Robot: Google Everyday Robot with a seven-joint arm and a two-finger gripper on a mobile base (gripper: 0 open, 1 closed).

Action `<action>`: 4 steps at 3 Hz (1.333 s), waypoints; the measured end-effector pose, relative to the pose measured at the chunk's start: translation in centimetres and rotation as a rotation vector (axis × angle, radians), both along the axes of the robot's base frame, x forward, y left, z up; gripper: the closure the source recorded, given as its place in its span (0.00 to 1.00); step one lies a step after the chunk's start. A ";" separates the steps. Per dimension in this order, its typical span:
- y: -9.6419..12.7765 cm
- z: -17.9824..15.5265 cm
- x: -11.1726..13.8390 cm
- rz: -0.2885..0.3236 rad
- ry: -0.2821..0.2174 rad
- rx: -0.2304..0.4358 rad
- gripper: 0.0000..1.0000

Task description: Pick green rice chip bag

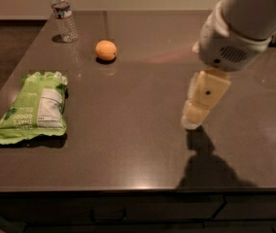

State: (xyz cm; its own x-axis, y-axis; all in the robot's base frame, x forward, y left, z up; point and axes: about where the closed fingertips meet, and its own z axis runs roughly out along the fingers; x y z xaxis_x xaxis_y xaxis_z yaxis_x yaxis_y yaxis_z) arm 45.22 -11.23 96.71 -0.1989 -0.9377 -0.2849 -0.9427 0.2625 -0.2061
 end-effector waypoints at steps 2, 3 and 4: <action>9.9 -2.0 -1.4 -0.109 0.049 0.067 0.00; 14.1 -2.5 -2.2 -0.155 0.078 0.095 0.00; 18.4 -2.6 -2.5 -0.198 0.086 0.122 0.00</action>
Offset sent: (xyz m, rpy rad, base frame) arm -0.0227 0.1572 -0.0418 0.1139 0.1077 -0.1993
